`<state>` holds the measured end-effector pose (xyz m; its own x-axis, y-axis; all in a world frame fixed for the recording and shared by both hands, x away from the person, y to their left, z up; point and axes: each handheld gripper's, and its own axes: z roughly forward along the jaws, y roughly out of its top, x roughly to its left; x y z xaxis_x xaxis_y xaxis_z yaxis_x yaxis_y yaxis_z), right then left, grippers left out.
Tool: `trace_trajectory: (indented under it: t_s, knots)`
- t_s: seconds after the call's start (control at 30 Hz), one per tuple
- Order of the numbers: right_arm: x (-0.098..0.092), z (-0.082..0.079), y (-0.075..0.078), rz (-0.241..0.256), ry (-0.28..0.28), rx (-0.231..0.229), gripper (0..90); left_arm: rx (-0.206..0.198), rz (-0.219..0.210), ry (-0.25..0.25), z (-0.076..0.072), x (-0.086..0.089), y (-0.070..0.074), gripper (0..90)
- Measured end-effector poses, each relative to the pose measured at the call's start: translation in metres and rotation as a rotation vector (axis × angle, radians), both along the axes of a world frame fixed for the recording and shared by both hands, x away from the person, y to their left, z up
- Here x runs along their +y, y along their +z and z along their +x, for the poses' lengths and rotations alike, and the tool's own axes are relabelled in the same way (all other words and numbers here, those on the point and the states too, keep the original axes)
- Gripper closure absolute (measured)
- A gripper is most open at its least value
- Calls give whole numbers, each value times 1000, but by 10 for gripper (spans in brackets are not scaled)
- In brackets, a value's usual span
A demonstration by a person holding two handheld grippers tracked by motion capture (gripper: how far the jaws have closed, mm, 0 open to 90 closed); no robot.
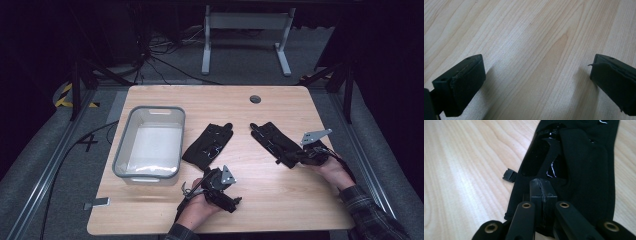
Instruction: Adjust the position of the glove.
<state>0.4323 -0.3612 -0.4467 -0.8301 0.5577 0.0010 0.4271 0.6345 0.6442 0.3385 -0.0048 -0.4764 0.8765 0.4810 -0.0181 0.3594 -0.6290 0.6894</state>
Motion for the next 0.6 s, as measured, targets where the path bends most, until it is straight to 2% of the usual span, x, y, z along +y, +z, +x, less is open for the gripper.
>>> trace_trajectory:
  t_s: [0.47,0.6]
  knots:
    - [7,-28,0,8,82,31,900,0,0,0,0,0,0,3]
    - [11,-40,0,6,113,39,900,0,0,0,0,0,0,3]
